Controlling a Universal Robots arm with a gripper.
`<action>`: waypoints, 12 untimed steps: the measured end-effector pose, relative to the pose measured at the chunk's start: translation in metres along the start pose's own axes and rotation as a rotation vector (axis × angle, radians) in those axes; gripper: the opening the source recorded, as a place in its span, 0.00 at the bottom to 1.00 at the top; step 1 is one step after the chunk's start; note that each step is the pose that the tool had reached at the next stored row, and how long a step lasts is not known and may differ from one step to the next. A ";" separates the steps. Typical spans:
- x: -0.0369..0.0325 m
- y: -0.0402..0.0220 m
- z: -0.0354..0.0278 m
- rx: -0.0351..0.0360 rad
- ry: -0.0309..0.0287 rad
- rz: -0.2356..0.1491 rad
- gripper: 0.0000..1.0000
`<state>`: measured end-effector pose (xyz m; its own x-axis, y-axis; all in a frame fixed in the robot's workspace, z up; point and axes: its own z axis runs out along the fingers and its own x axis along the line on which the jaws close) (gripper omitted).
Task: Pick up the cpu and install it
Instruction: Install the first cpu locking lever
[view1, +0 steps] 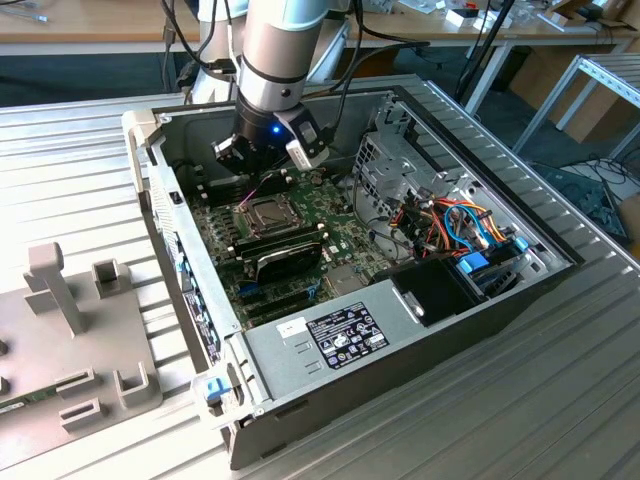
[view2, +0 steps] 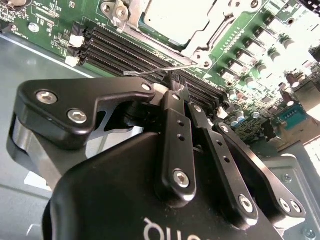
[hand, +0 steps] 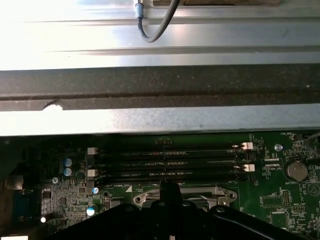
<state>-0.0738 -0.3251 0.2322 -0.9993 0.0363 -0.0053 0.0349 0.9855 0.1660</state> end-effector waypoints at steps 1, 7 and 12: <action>-0.0001 0.0001 0.0003 -0.0003 0.0000 0.000 0.11; -0.0004 0.0019 0.0016 -0.0007 0.0000 0.000 0.11; -0.0006 0.0033 0.0027 -0.0013 -0.0001 0.000 0.11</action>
<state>-0.0730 -0.3214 0.2301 -0.9993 0.0362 -0.0054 0.0348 0.9853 0.1673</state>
